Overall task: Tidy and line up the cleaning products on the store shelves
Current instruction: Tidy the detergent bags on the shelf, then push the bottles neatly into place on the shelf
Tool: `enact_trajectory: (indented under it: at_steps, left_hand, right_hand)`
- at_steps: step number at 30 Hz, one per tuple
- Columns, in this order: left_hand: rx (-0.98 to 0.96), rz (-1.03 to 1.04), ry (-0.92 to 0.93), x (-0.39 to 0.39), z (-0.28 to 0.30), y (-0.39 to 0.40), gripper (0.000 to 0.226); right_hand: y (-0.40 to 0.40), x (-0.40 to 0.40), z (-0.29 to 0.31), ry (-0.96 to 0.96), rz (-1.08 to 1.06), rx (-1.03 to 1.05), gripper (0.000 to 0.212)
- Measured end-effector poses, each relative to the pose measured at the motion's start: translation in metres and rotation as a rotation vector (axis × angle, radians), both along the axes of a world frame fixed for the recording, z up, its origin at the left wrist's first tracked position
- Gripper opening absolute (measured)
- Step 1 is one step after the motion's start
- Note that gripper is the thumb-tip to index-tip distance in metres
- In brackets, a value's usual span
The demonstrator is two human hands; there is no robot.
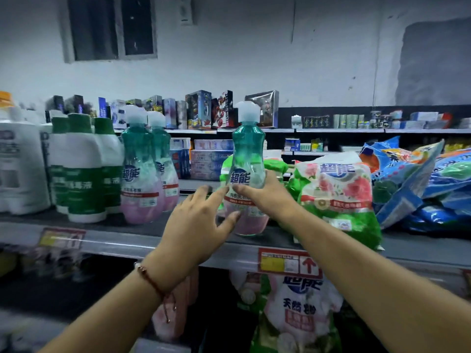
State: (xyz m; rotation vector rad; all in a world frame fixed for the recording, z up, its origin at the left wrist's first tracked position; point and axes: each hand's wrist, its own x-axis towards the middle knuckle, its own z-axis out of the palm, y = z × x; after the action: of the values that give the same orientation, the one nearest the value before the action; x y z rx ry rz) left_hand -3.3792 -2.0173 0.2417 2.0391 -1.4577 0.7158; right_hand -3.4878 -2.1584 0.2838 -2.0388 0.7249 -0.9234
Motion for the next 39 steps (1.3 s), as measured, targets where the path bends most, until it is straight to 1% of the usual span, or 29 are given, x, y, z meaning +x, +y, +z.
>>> enact_trajectory:
  at_steps: [2, 4, 6, 7, 8, 10, 12, 14, 15, 17, 19, 20, 22, 23, 26, 29, 32, 36, 39]
  left_hand:
    - [-0.058, -0.081, 0.133, 0.004, -0.004, 0.014, 0.063]
    - [-0.141, -0.188, 0.358, 0.009, -0.007, 0.031, 0.060]
    - [-0.240, -0.305, 0.581, 0.013, -0.008, 0.050, 0.062]
    - [-0.299, -0.380, 0.688, 0.013, -0.010, 0.059, 0.064]
    - [-0.349, -0.472, 0.794, 0.010, -0.011, 0.070, 0.060]
    - [-0.385, -0.665, 1.008, -0.002, -0.020, 0.094, 0.047]
    - [-0.393, -0.757, 1.210, -0.011, -0.038, 0.119, 0.056]
    - [-0.382, -0.782, 1.380, -0.016, -0.062, 0.139, 0.068]
    - [-0.378, -0.776, 1.436, -0.017, -0.075, 0.147, 0.070]
    - [-0.423, -0.733, 1.577, -0.019, -0.100, 0.158, 0.064]
    - [-0.487, -0.684, 1.756, -0.019, -0.122, 0.164, 0.063]
    - [-0.488, -0.673, 1.839, -0.017, -0.132, 0.166, 0.064]
    - [-0.454, -0.638, 1.976, -0.013, -0.151, 0.171, 0.064]
    - [-0.439, -0.622, 2.015, -0.010, -0.160, 0.174, 0.062]
    - [-0.432, -0.551, 2.084, -0.002, -0.179, 0.181, 0.062]
    - [-0.395, -0.517, 2.067, 0.004, -0.185, 0.189, 0.064]
    - [-0.347, -0.443, 1.916, 0.010, -0.183, 0.198, 0.060]
    - [-0.292, -0.337, 1.656, 0.008, -0.170, 0.209, 0.050]
    - [-0.256, -0.356, 1.502, 0.003, -0.162, 0.217, 0.038]
  right_hand:
    - [0.007, 0.009, -0.007, -0.176, 0.047, 0.082, 0.059]
    - [0.025, 0.006, -0.006, -0.320, 0.111, 0.115, 0.053]
    - [0.052, -0.003, 0.001, -0.410, 0.185, 0.121, 0.051]
    - [0.067, -0.006, 0.003, -0.438, 0.230, 0.136, 0.053]
    - [0.083, -0.010, 0.003, -0.458, 0.277, 0.157, 0.056]
    - [0.111, -0.015, -0.008, -0.446, 0.340, 0.216, 0.066]
    - [0.140, -0.018, -0.028, -0.389, 0.417, 0.308, 0.068]
    - [0.164, -0.016, -0.054, -0.334, 0.495, 0.434, 0.065]
    - [0.177, -0.014, -0.066, -0.308, 0.514, 0.494, 0.062]
    - [0.195, -0.009, -0.092, -0.268, 0.497, 0.577, 0.053]
    - [0.210, -0.001, -0.116, -0.271, 0.425, 0.690, 0.041]
    - [0.216, 0.003, -0.125, -0.270, 0.372, 0.738, 0.037]
    - [0.225, 0.010, -0.139, -0.232, 0.269, 0.775, 0.037]
    - [0.230, 0.014, -0.145, -0.206, 0.234, 0.783, 0.038]
    - [0.241, 0.021, -0.162, -0.121, 0.182, 0.730, 0.039]
    - [0.246, 0.024, -0.169, -0.081, 0.189, 0.700, 0.036]
    - [0.246, 0.025, -0.172, -0.136, 0.239, 0.799, 0.029]
    - [0.241, 0.028, -0.178, -0.261, 0.254, 1.066, 0.042]
    - [0.240, 0.033, -0.186, -0.372, 0.202, 1.122, 0.049]
